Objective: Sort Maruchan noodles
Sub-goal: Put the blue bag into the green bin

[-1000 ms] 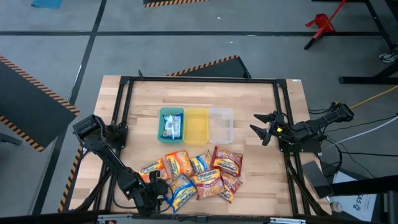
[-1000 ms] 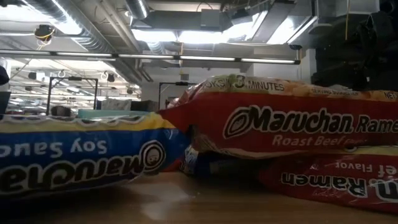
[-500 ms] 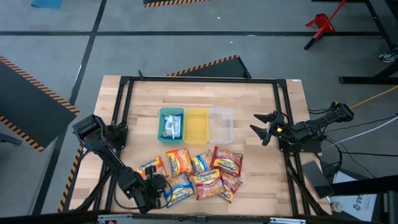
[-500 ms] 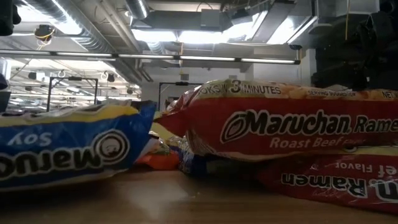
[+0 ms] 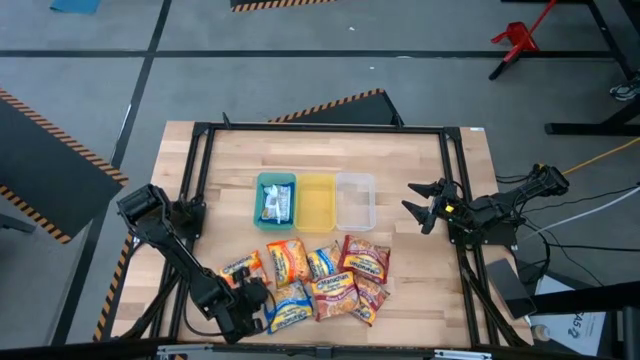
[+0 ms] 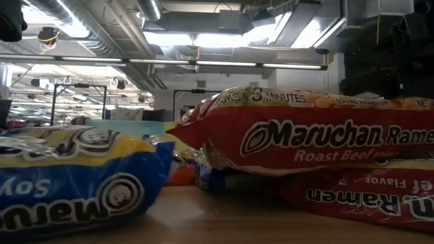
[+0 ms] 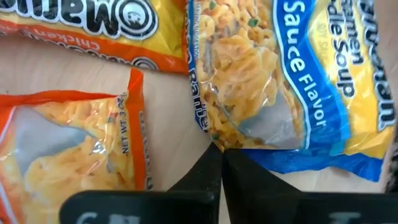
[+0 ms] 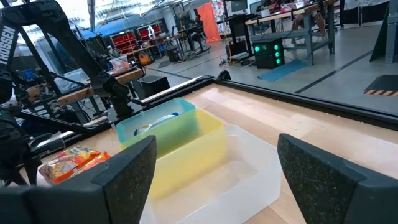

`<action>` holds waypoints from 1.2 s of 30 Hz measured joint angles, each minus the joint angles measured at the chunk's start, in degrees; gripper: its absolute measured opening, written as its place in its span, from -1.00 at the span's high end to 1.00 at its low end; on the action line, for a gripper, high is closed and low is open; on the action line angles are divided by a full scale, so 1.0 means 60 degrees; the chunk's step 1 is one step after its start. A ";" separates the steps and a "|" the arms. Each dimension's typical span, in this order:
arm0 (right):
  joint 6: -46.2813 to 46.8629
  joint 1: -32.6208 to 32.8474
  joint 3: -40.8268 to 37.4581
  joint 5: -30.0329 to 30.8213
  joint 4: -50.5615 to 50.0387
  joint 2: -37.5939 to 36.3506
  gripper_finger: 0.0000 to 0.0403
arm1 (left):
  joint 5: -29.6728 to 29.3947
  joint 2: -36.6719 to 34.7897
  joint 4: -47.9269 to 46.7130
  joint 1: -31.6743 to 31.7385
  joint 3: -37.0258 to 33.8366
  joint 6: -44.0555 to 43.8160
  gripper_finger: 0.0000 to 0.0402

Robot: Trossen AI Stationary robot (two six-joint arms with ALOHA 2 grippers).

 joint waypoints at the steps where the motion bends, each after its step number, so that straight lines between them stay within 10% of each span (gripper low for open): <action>1: 0.0000 0.0000 0.0000 0.0000 0.0000 0.0000 -0.60 | -0.0094 -0.0023 -0.0001 -0.0004 0.0027 -0.0087 0.99; 36: -0.0004 0.0000 0.0000 0.0018 0.0000 0.0003 -0.60 | -0.3790 -0.2794 -0.4751 0.0747 0.2102 -0.0977 1.00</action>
